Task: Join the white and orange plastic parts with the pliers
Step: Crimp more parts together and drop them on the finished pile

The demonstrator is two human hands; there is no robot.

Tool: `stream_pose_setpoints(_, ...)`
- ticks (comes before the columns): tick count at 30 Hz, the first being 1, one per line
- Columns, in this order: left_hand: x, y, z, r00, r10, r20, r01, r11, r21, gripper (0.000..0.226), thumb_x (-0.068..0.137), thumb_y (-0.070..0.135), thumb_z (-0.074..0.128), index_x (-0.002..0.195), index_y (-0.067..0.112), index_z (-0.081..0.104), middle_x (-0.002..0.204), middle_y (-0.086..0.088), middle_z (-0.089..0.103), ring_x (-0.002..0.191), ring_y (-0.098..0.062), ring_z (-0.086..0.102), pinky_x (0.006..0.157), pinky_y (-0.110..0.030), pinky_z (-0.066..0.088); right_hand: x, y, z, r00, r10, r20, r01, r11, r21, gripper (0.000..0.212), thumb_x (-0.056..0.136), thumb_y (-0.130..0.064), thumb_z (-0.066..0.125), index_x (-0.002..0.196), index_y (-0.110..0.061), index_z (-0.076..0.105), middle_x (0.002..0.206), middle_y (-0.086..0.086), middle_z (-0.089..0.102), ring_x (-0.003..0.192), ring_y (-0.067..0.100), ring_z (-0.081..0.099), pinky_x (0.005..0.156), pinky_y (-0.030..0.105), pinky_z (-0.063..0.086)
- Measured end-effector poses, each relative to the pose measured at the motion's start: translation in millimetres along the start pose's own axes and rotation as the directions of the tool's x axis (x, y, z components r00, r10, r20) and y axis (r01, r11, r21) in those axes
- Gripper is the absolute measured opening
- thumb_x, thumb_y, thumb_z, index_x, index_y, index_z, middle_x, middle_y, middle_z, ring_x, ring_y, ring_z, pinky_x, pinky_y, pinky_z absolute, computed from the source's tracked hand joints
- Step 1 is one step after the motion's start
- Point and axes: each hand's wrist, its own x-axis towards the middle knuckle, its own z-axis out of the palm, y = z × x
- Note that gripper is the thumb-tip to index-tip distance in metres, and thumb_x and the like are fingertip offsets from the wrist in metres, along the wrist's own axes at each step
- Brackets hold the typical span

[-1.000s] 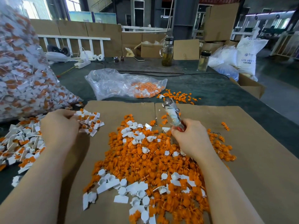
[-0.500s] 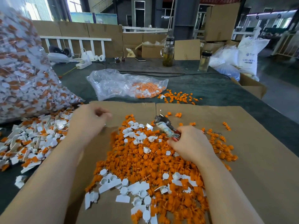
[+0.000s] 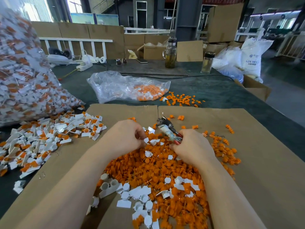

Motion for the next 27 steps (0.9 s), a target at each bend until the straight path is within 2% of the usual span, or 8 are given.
stream_pose_setpoints(3, -0.5, 2.5, 2.6, 0.999, -0.010, -0.046, 0.007, 0.998, -0.055, 0.021, 0.082, 0.033, 0.078, 0.070, 0.031, 0.061, 0.077, 0.018, 0.061, 0.071, 0.000, 0.058, 0.054, -0.011, 0.034, -0.2, 0.4, -0.3, 0.999, -0.006, -0.036, 0.008, 0.999, 0.033, 0.032, 0.085, -0.050, 0.066, 0.104, -0.025, 0.060, 0.089, -0.006, 0.062, 0.079, 0.013, 0.061, 0.068, 0.034, 0.056)
stream_pose_setpoints(7, -1.2, 7.8, 4.5, 0.990, -0.079, -0.119, 0.041, 0.956, -0.292, 0.014, 0.085, 0.027, 0.076, 0.078, 0.022, 0.065, 0.070, 0.005, 0.069, 0.056, -0.006, 0.066, 0.047, -0.012, 0.043, -1.2, -2.1, -3.2, 0.989, -0.023, -0.144, 0.064, 0.955, 0.291, 0.023, 0.087, -0.041, 0.066, 0.102, -0.025, 0.056, 0.089, -0.009, 0.061, 0.077, 0.008, 0.060, 0.067, 0.031, 0.054)
stream_pose_setpoints(10, -2.0, 14.3, 7.4, 0.975, -0.201, -0.092, 0.102, 0.778, -0.620, 0.011, 0.084, 0.018, 0.077, 0.084, 0.014, 0.067, 0.070, -0.002, 0.071, 0.055, -0.014, 0.065, 0.052, -0.021, 0.052, -4.3, -8.1, -5.0, 0.985, -0.012, -0.173, 0.114, 0.798, 0.591, 0.018, 0.088, -0.030, 0.067, 0.104, -0.023, 0.063, 0.091, -0.005, 0.065, 0.081, 0.015, 0.063, 0.073, 0.034, 0.054)
stream_pose_setpoints(13, -3.2, 22.5, 10.9, 0.966, -0.258, -0.029, 0.125, 0.558, -0.820, 0.007, 0.083, 0.012, 0.077, 0.085, 0.013, 0.070, 0.062, -0.002, 0.066, 0.055, -0.014, 0.056, 0.050, -0.026, 0.043, -8.7, -16.3, -5.3, 0.971, -0.024, -0.237, 0.199, 0.626, 0.754, 0.008, 0.091, -0.023, 0.065, 0.095, -0.028, 0.068, 0.092, 0.005, 0.068, 0.087, 0.017, 0.061, 0.073, 0.023, 0.054)
stream_pose_setpoints(15, -3.2, 27.5, 12.5, 0.960, -0.278, -0.024, 0.114, 0.471, -0.875, 0.007, 0.082, 0.010, 0.077, 0.084, 0.010, 0.070, 0.064, -0.003, 0.067, 0.053, -0.011, 0.058, 0.046, -0.021, 0.042, -10.5, -20.3, -5.2, 0.953, -0.030, -0.301, 0.262, 0.580, 0.771, 0.015, 0.091, -0.022, 0.066, 0.089, -0.037, 0.067, 0.087, 0.001, 0.068, 0.085, 0.011, 0.060, 0.065, 0.012, 0.048)
stream_pose_setpoints(17, -3.7, 31.5, 13.1, 0.957, -0.288, -0.021, 0.098, 0.392, -0.915, 0.009, 0.082, 0.008, 0.077, 0.086, 0.007, 0.070, 0.066, -0.003, 0.069, 0.055, -0.009, 0.064, 0.049, -0.017, 0.047, -11.4, -23.5, -5.5, 0.944, -0.023, -0.330, 0.285, 0.565, 0.775, 0.014, 0.091, -0.023, 0.066, 0.086, -0.036, 0.067, 0.082, -0.002, 0.067, 0.080, 0.007, 0.060, 0.063, 0.007, 0.046)
stream_pose_setpoints(21, -5.4, 35.3, 14.4, 0.964, -0.264, 0.022, 0.106, 0.309, -0.945, 0.012, 0.081, 0.007, 0.077, 0.091, 0.004, 0.071, 0.072, -0.007, 0.073, 0.065, -0.012, 0.070, 0.060, -0.023, 0.056, -11.9, -25.1, -3.9, 0.950, -0.052, -0.309, 0.286, 0.548, 0.786, 0.005, 0.089, -0.021, 0.069, 0.089, -0.026, 0.069, 0.080, -0.005, 0.067, 0.077, -0.004, 0.061, 0.062, 0.004, 0.043)
stream_pose_setpoints(27, -8.5, 37.3, 14.6, 0.957, -0.290, 0.021, 0.095, 0.244, -0.965, 0.012, 0.079, 0.004, 0.078, 0.090, 0.004, 0.074, 0.077, -0.012, 0.075, 0.068, -0.015, 0.072, 0.061, -0.022, 0.058, -11.6, -23.9, -3.8, 0.942, -0.083, -0.326, 0.311, 0.581, 0.752, 0.009, 0.088, -0.016, 0.069, 0.092, -0.025, 0.070, 0.076, -0.008, 0.067, 0.073, -0.002, 0.061, 0.061, 0.007, 0.044)
